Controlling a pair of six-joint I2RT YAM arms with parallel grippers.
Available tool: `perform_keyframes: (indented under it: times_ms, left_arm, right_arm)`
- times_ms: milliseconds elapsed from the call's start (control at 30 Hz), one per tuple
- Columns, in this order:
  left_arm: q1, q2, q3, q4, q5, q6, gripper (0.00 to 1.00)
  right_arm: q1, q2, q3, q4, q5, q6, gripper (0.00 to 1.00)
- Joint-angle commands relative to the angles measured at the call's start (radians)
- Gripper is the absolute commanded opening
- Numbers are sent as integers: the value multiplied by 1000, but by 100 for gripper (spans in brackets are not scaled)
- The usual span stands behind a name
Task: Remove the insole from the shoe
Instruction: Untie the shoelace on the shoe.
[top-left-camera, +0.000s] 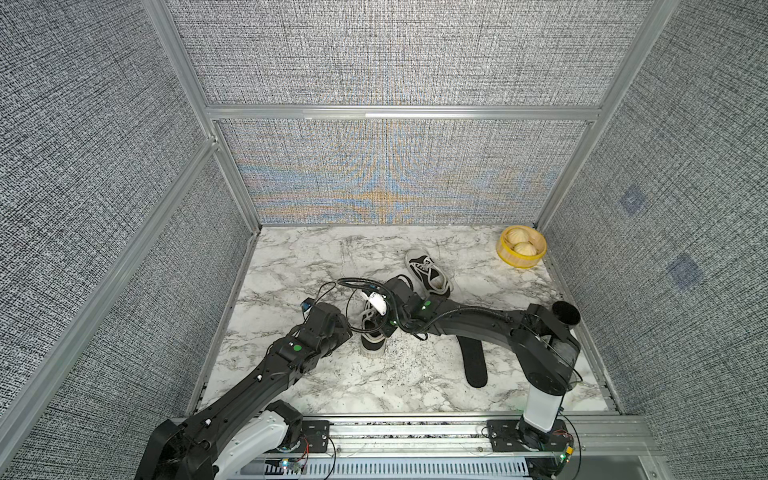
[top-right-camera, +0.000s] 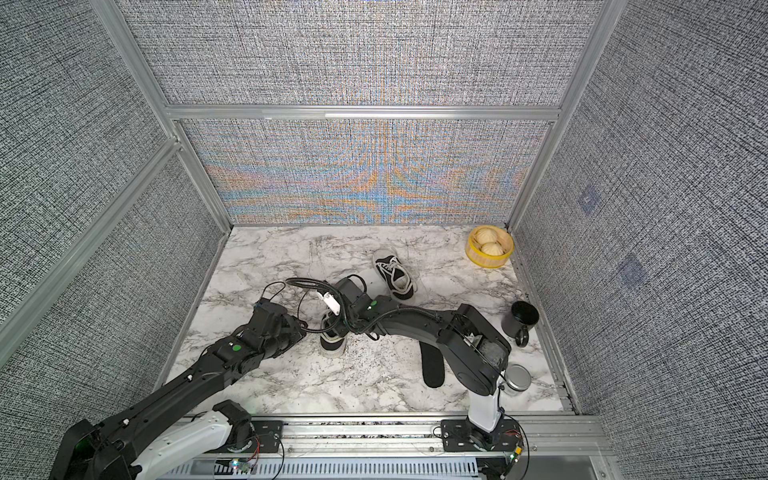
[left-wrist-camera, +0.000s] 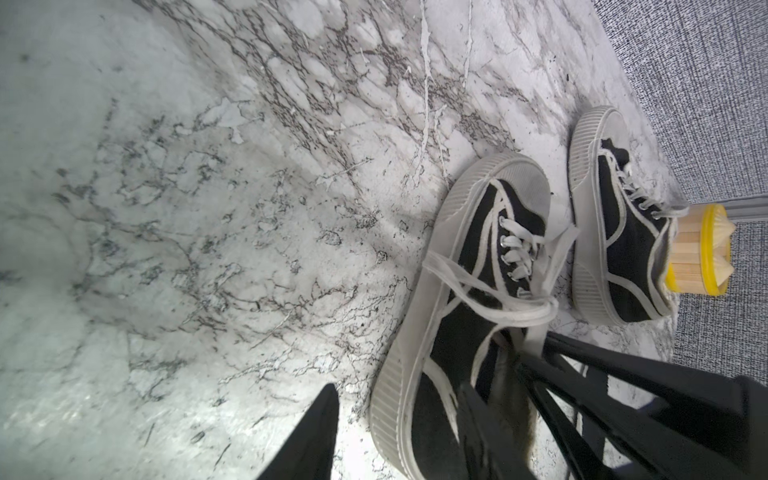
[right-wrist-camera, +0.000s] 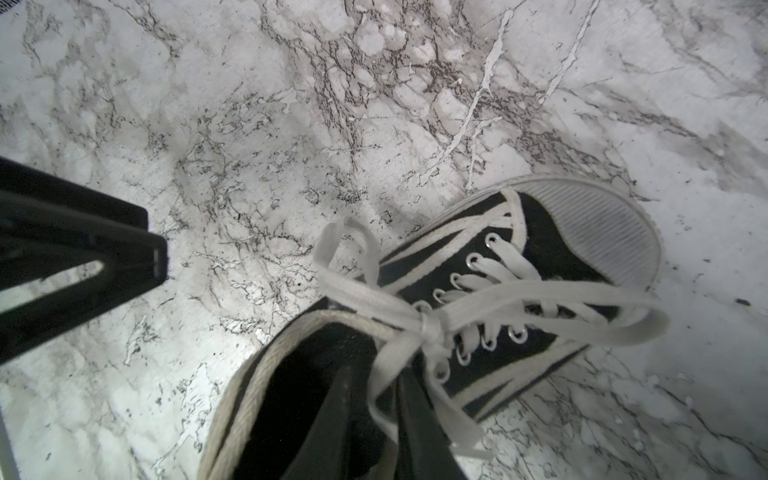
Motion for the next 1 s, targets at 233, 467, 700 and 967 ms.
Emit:
perform_keyframes:
  times_ms: [233, 467, 700, 967]
  left_arm:
    - [1, 89, 12, 135, 164, 68, 56]
    - [1, 300, 81, 223, 348, 130, 54]
    - [0, 424, 110, 165, 329, 188, 30]
    - [1, 424, 104, 145, 303, 205, 23]
  right_arm:
    - [-4, -97, 8, -10, -4, 32, 0]
    - [-21, -205, -22, -32, -129, 134, 0]
    - [-28, -331, 8, -56, -160, 206, 0]
    - [-41, -417, 75, 14, -163, 237, 0]
